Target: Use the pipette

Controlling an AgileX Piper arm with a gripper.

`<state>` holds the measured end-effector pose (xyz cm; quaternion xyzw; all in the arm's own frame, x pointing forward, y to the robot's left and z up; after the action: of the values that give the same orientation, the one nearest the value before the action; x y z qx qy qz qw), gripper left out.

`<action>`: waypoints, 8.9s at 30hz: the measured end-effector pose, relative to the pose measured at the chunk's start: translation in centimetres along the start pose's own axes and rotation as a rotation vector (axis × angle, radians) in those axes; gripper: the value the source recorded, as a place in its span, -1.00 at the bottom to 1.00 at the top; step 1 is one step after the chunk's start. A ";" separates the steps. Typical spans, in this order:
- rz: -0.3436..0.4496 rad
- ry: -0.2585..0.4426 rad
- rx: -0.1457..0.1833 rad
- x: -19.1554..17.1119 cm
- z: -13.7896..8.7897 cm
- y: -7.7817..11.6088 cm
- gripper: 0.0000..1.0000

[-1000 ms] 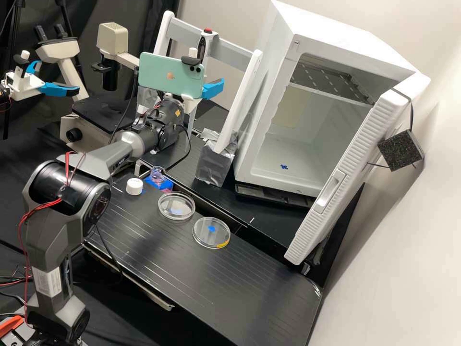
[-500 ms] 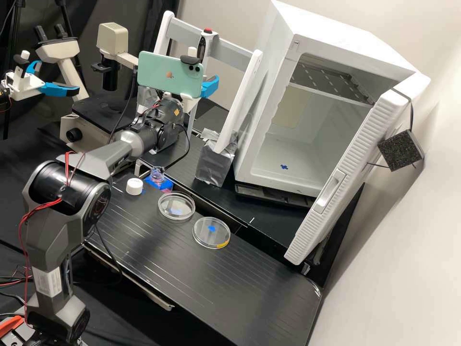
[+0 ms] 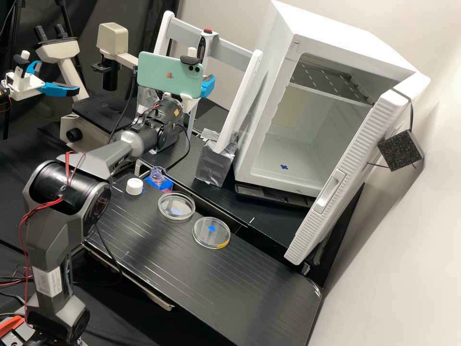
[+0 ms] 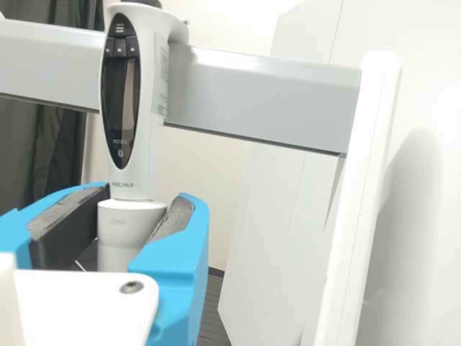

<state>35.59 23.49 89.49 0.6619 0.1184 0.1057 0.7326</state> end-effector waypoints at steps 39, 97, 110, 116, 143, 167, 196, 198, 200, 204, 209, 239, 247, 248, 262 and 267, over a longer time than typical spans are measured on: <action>-0.052 -0.015 -0.012 -0.2 -1.6 0.8 -1.00; 0.184 0.053 0.124 -11.4 0.5 -2.0 -1.00; 0.171 0.035 0.165 -11.0 0.2 -3.3 -1.00; 0.144 0.010 0.143 -10.4 0.7 -4.3 -1.00; 0.252 -0.032 0.234 -13.1 2.6 -8.5 -1.00; 0.098 -0.175 0.114 -12.9 4.9 -13.9 -1.00; 0.217 -0.014 0.166 -15.3 0.9 -9.1 -1.00; 0.241 0.004 0.182 -15.7 0.5 -8.3 -1.00; 0.255 0.016 0.192 -15.9 0.3 -7.8 -1.00; 0.281 0.035 0.208 -16.5 0.0 -6.9 -1.00; 0.306 0.041 0.212 -17.8 0.4 -6.1 -1.00; 0.545 0.054 0.334 -26.2 9.1 -0.7 -1.00; 0.530 0.017 0.306 -26.8 9.7 -1.3 -1.00; 0.534 0.016 0.308 -26.8 9.7 -1.2 -1.00; 0.531 0.018 0.310 -26.8 9.7 -1.3 -1.00; 0.476 0.061 0.276 -25.9 8.9 -1.0 -1.00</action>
<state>13.76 6.85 90.22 0.7610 -0.0054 0.2777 0.5863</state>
